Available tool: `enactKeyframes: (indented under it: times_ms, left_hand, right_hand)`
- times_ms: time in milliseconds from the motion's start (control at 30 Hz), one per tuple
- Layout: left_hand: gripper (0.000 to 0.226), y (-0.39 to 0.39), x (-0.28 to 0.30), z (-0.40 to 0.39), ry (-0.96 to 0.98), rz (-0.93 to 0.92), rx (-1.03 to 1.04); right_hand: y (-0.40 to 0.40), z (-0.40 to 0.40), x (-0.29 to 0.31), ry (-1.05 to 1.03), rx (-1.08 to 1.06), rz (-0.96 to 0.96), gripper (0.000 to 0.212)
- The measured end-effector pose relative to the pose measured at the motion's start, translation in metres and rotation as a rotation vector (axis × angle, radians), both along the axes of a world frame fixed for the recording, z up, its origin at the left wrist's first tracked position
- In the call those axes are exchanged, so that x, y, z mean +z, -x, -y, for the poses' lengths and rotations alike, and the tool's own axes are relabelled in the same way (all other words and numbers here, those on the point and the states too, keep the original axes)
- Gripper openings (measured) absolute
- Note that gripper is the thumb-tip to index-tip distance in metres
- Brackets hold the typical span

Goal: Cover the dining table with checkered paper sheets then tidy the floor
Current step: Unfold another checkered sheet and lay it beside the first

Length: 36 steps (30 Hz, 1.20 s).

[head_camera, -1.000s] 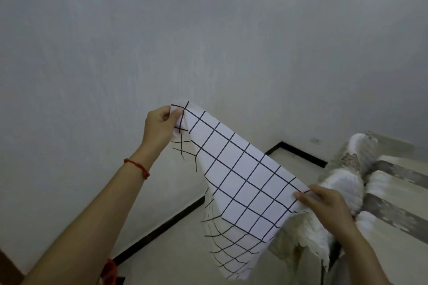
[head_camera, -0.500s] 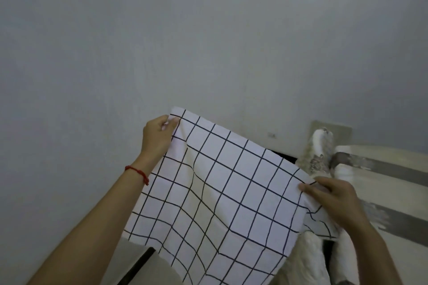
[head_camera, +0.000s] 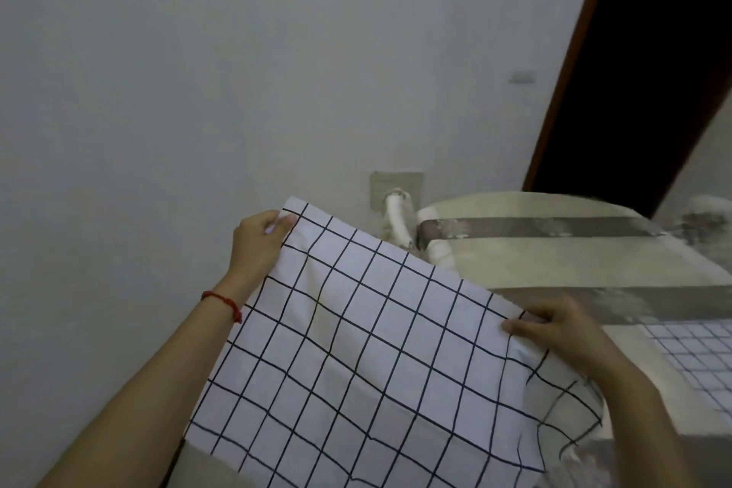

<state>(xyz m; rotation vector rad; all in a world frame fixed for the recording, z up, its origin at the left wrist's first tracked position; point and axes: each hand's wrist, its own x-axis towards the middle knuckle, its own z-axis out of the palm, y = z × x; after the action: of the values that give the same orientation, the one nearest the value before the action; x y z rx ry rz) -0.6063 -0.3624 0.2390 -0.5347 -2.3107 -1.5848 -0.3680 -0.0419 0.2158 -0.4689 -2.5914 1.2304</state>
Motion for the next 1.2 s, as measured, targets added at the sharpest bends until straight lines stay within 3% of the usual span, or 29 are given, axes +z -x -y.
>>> enactKeyframes:
  times_ms: [267,467,533,667,867,1200]
  left_hand:
    - [0.039,0.074,-0.033,-0.133,0.133,0.023,-0.362]
    - [0.051,0.080,-0.063,-0.222,0.212,-0.032,-0.640]
    - [0.052,0.076,-0.072,-0.252,0.243,-0.061,-0.741]
    - [0.051,0.063,-0.095,-0.313,0.315,-0.057,-0.863]
    - [0.051,0.050,-0.133,-0.386,0.397,-0.061,-0.956]
    - [0.052,0.035,-0.188,-0.483,0.522,0.015,-1.060]
  right_hand:
    - [-0.030,-0.017,-0.029,-0.008,-0.433,0.155,0.045]
    - [-0.063,-0.016,-0.054,0.007,-0.734,0.219,0.033]
    - [-0.076,-0.016,-0.064,0.016,-0.839,0.219,0.019]
    - [-0.094,-0.019,-0.080,0.022,-1.065,0.265,0.029]
    - [-0.109,-0.057,-0.103,0.077,-1.197,0.327,0.013]
    - [-0.113,-0.111,-0.151,0.094,-1.298,0.491,0.023]
